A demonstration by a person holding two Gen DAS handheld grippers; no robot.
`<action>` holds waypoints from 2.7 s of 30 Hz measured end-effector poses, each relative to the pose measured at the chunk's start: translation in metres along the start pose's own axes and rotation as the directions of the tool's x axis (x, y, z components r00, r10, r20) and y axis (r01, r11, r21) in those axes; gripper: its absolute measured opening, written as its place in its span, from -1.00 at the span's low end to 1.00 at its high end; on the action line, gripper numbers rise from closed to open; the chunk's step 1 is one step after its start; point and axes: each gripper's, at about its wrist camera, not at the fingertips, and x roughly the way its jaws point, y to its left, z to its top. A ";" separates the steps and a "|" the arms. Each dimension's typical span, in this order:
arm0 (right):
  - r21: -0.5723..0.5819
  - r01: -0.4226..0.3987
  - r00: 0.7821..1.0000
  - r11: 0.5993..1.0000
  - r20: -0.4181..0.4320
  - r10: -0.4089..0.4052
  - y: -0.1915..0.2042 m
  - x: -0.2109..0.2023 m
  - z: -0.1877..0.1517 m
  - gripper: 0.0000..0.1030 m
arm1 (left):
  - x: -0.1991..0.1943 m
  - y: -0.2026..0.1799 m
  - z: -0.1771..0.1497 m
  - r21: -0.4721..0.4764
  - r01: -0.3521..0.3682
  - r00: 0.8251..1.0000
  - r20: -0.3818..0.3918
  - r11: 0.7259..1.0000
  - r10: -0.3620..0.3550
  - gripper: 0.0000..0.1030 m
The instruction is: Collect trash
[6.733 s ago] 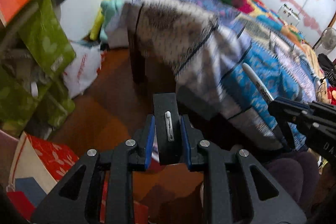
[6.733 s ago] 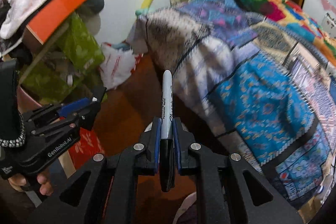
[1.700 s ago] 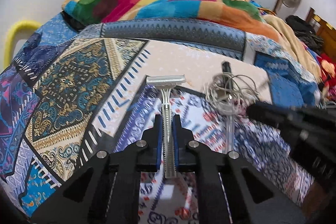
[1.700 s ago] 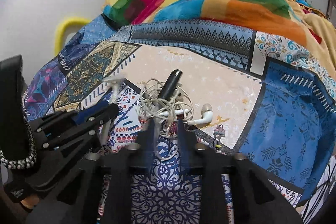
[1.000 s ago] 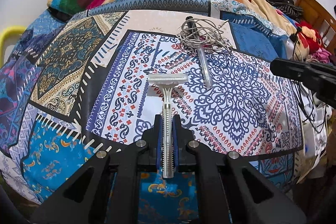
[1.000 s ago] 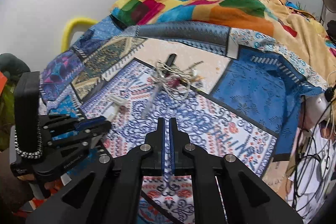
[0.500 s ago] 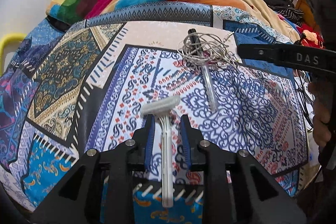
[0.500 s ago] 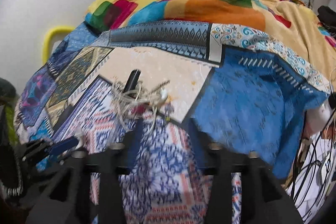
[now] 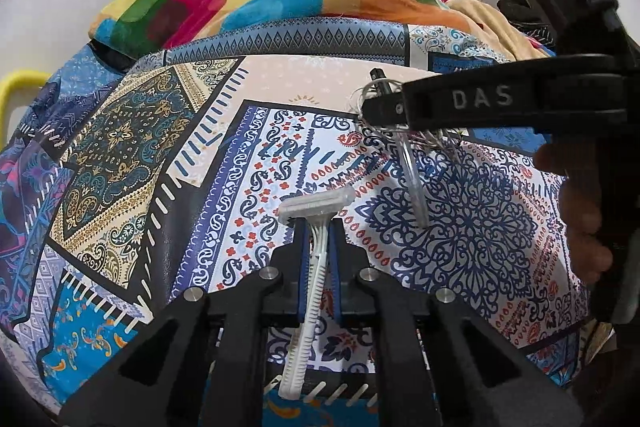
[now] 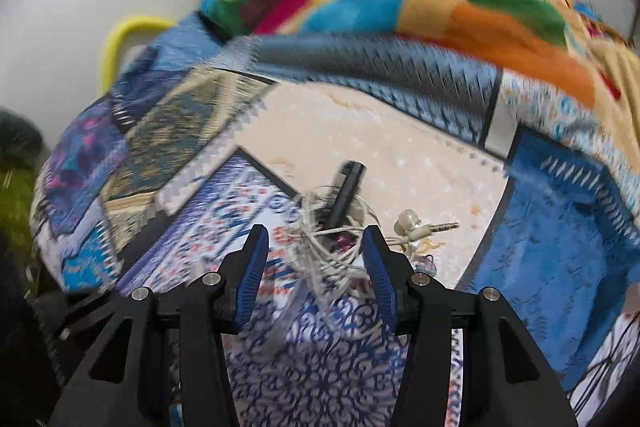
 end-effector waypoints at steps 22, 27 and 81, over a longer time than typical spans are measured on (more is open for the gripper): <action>0.166 -0.083 0.996 0.983 -0.013 0.087 -0.028 -0.045 -0.048 -0.87 | -0.040 -0.035 0.007 0.044 0.150 0.987 -0.058 0.988 -0.147 -0.09; 0.199 -0.087 0.994 0.976 -0.049 0.099 -0.039 -0.036 -0.052 -0.87 | -0.024 -0.065 0.004 0.037 0.180 0.980 -0.091 0.983 -0.177 -0.16; 0.029 -0.065 0.969 0.997 0.240 0.056 0.053 -0.226 -0.051 -0.92 | -0.234 0.009 -0.045 -0.062 -0.005 0.992 0.125 0.998 0.012 -0.86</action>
